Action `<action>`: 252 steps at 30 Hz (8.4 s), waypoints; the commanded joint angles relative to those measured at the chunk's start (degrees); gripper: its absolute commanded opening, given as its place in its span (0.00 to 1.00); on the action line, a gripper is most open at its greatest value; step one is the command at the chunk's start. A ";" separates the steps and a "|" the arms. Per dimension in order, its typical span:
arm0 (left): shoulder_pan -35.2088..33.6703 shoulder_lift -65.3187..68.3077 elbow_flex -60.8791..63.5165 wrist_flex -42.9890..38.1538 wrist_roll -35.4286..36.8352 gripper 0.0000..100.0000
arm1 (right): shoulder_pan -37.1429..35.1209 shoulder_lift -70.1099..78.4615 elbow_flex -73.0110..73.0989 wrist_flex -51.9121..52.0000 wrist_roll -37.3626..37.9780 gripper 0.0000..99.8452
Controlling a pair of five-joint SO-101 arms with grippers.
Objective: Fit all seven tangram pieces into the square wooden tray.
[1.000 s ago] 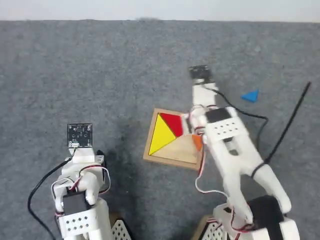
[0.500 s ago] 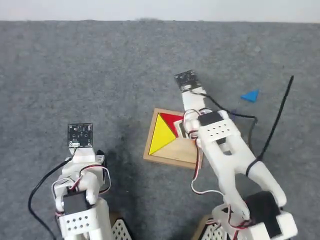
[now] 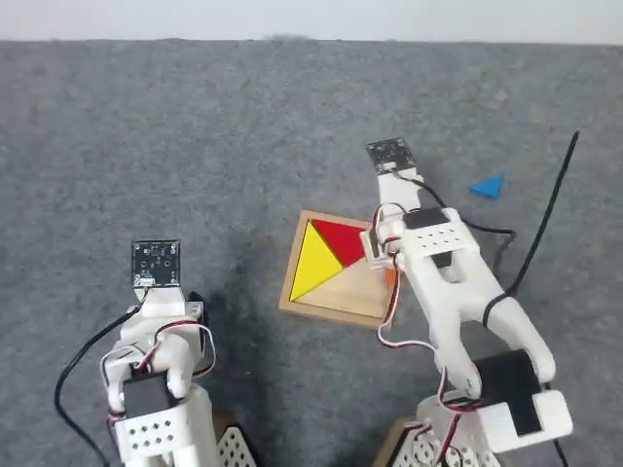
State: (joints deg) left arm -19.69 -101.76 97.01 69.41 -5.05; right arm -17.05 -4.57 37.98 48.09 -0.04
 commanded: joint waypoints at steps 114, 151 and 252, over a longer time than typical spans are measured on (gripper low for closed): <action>-0.18 0.09 -0.48 0.35 -0.62 0.12 | 25.01 14.73 -14.77 18.77 53.80 0.05; -0.18 0.09 -0.48 0.35 -0.62 0.12 | -17.80 5.49 -17.49 14.99 -26.29 0.06; -0.18 0.09 -0.48 0.35 -0.62 0.12 | -1.71 -15.52 0.79 9.45 12.22 0.01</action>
State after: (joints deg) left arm -19.69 -101.76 97.01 69.41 -5.05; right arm -18.02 -17.67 37.80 59.43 11.21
